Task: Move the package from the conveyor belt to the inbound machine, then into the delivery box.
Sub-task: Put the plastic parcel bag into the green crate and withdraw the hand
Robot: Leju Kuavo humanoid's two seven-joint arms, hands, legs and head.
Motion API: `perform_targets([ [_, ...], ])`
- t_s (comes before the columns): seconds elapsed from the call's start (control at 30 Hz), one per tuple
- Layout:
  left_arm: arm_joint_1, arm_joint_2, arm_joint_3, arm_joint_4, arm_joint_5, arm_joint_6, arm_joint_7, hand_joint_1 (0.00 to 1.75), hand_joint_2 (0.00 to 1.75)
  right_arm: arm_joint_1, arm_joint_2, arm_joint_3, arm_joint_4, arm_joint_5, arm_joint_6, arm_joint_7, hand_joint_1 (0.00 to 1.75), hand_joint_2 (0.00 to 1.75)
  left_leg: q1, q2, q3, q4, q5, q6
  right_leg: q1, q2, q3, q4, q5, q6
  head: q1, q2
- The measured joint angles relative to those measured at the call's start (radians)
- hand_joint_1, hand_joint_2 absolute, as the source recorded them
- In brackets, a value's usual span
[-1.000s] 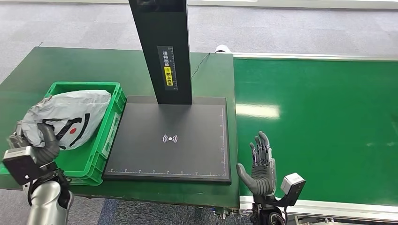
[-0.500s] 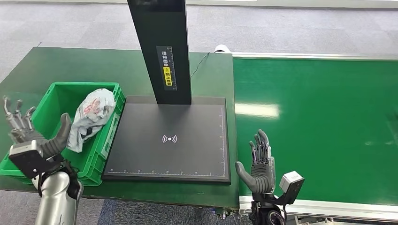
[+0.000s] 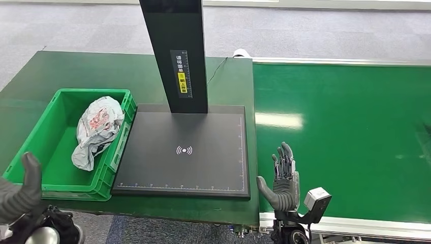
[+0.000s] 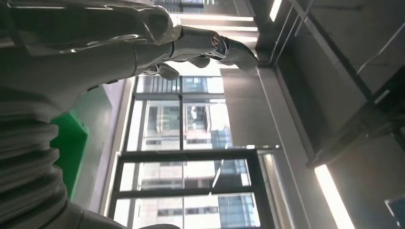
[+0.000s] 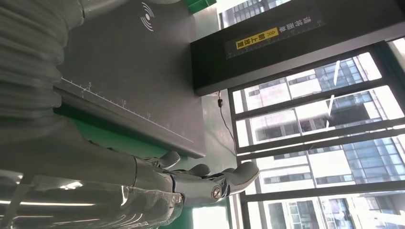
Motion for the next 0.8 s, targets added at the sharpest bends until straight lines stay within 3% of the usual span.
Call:
perform_targets([
  [0.07, 0.026, -0.002, -0.047, 0.005, -0.008, -0.100, 0.009, 0.00, 1.75, 0.004, 0.000, -0.002, -0.009, 0.006, -0.007, 0.005, 0.00, 1.75, 0.000, 0.000, 0.000, 0.000, 0.000, 0.000, 0.000, 0.000, 0.000, 0.000, 0.000, 0.000, 0.000, 0.000],
  [0.2, 0.036, -0.018, -0.126, 0.096, -0.011, -0.391, 0.069, 0.00, 1.75, 0.007, 0.003, 0.000, -0.021, 0.061, -0.028, 0.019, 0.00, 1.75, 0.000, 0.000, 0.000, 0.000, 0.000, 0.000, 0.000, 0.000, 0.001, 0.000, 0.000, 0.000, 0.000, 0.000],
  [0.4, 0.049, -0.057, -0.171, 0.271, -0.011, -0.724, 0.106, 0.00, 1.75, 0.003, 0.005, 0.036, -0.022, 0.151, -0.073, 0.020, 0.00, 1.75, 0.000, 0.000, 0.000, 0.000, 0.000, 0.000, 0.000, 0.000, 0.001, 0.000, 0.000, 0.000, 0.000, 0.000],
  [0.63, 0.072, -0.097, -0.172, 0.397, 0.043, -0.930, 0.098, 0.00, 1.75, -0.004, 0.004, 0.062, -0.010, 0.161, -0.073, 0.027, 0.00, 1.75, 0.000, 0.000, -0.001, 0.000, 0.000, 0.000, 0.000, 0.000, 0.000, 0.000, 0.000, 0.000, 0.000, 0.000],
  [0.8, 0.073, -0.113, -0.169, 0.447, 0.046, -0.967, 0.089, 0.00, 1.75, -0.011, 0.001, 0.066, 0.017, 0.157, -0.062, 0.025, 0.00, 1.75, 0.000, -0.001, -0.001, 0.000, 0.000, 0.000, 0.000, 0.000, 0.000, 0.000, 0.000, 0.000, 0.000, 0.000],
])
